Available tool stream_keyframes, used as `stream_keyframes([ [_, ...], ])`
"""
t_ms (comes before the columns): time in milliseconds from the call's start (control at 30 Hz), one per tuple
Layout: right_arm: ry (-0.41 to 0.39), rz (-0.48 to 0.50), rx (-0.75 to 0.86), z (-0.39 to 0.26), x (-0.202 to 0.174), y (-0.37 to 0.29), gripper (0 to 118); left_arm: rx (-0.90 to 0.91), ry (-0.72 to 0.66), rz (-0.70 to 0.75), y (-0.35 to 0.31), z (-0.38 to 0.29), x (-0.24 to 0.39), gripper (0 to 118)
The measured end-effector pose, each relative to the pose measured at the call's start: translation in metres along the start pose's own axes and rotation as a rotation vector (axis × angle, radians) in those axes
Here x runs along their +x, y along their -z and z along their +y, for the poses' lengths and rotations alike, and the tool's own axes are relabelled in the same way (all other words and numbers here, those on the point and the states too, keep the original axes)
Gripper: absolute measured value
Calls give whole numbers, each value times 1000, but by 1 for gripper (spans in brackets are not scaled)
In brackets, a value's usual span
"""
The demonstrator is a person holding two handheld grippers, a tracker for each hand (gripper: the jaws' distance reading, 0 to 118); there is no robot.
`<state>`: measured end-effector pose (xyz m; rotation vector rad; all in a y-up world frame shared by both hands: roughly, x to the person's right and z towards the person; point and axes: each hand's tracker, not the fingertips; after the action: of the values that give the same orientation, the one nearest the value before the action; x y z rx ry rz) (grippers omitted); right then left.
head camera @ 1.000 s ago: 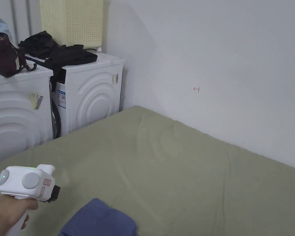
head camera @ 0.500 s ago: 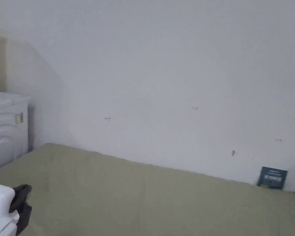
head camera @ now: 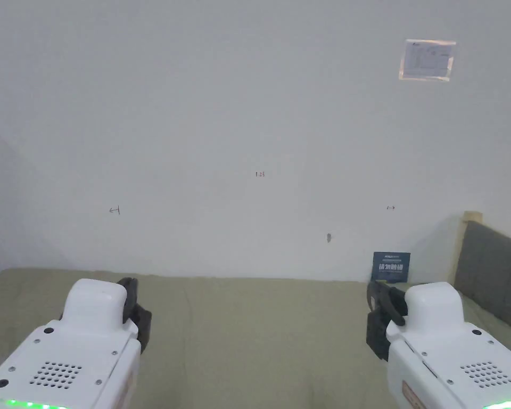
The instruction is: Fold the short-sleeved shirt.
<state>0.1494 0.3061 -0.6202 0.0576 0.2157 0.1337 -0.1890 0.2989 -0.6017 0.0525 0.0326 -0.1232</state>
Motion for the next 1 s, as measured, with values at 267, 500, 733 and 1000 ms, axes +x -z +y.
stream_keyframes([
  [267, 35, 10, -5, -2, 3, -4, 1, 12, -5, -5, -4, 3, -1, 5],
  [500, 63, 14, -42, -3, 5, 0, 118, -6, -24, -5, -2, 1, -6, 118],
  [733, 49, 29, -3, -2, 2, -5, 118, 19, -4, -13, -1, -8, 4, 118],
  [1000, 59, 49, -6, -3, 4, -5, 118, 16, -4, -12, -1, -2, 3, 118],
])
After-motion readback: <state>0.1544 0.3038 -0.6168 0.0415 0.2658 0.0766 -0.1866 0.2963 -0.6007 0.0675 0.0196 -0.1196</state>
